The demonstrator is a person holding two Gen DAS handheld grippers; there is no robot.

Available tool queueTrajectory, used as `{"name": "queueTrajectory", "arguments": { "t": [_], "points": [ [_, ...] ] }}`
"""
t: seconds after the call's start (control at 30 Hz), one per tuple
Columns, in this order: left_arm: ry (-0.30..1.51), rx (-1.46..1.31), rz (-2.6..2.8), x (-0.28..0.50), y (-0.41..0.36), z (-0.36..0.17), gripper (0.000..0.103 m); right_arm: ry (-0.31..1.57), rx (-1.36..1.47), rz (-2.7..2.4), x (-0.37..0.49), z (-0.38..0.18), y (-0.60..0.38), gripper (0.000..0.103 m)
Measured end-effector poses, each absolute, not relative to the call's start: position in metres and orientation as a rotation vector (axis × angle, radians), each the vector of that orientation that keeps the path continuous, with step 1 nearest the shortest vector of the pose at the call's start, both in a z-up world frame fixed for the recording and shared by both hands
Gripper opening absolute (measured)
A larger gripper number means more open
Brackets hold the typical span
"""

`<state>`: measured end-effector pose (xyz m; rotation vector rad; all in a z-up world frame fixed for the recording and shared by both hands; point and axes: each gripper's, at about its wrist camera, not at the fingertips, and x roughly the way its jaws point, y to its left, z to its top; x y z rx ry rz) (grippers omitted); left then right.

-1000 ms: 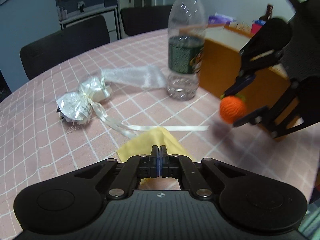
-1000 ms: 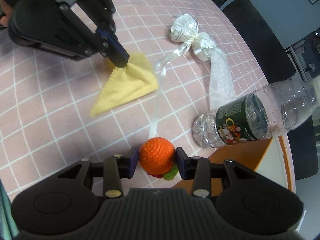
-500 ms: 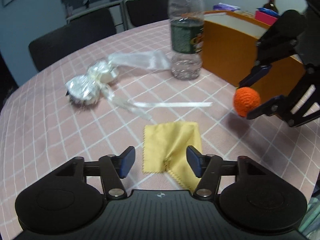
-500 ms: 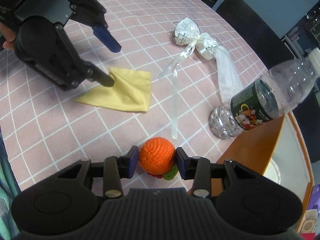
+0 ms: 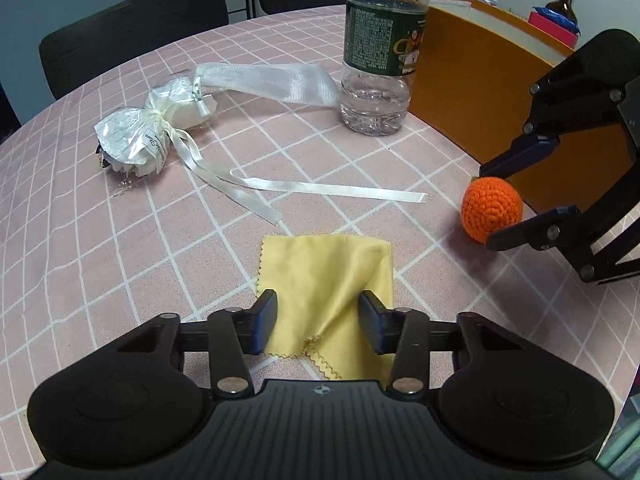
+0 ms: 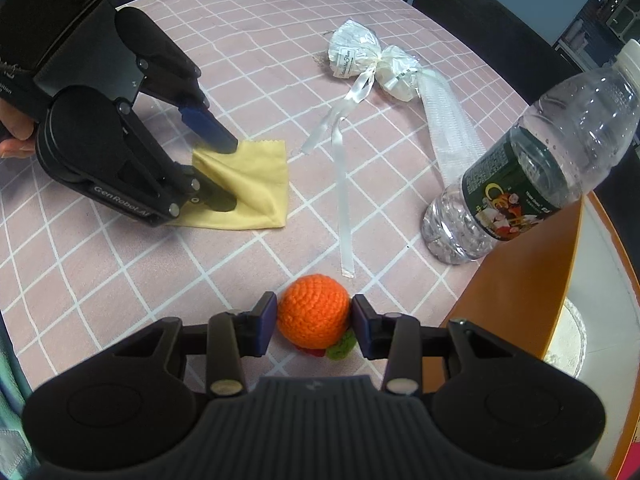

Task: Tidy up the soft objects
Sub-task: 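Lift the cloth with the left gripper while the right gripper carries the fruit over the box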

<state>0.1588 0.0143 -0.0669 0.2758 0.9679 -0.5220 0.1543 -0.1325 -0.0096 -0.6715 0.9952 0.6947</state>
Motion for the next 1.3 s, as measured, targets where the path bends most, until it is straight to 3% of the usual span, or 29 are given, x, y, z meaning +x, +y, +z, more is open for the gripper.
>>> {"name": "queueTrajectory", "arguments": {
  "t": [0.07, 0.17, 0.2, 0.43, 0.93, 1.3],
  "points": [
    [0.958, 0.267, -0.515, 0.158, 0.015, -0.067, 0.035, 0.99, -0.668, 0.698, 0.153, -0.01, -0.132, 0.041],
    [0.948, 0.272, -0.505, 0.156, 0.013, -0.065, 0.006, 0.982, -0.667, 0.705, 0.149, -0.011, -0.131, 0.04],
    [0.951, 0.269, -0.498, 0.156, 0.013, -0.064, 0.004, 0.98, -0.667, 0.705, 0.149, -0.011, -0.13, 0.04],
    [0.878, 0.262, -0.471, 0.143, 0.011, -0.049, 0.003, 0.936, -0.645, 0.692, 0.139, 0.004, -0.136, 0.04],
    [0.547, 0.308, -0.644, 0.077, -0.053, 0.075, 0.004, 0.696, -0.417, 0.528, 0.117, 0.094, -0.226, 0.04],
    [0.495, 0.418, -0.711, 0.133, -0.162, 0.092, 0.004, 0.735, -0.357, 0.283, 0.174, 0.084, -0.314, 0.04]
  ]
}}
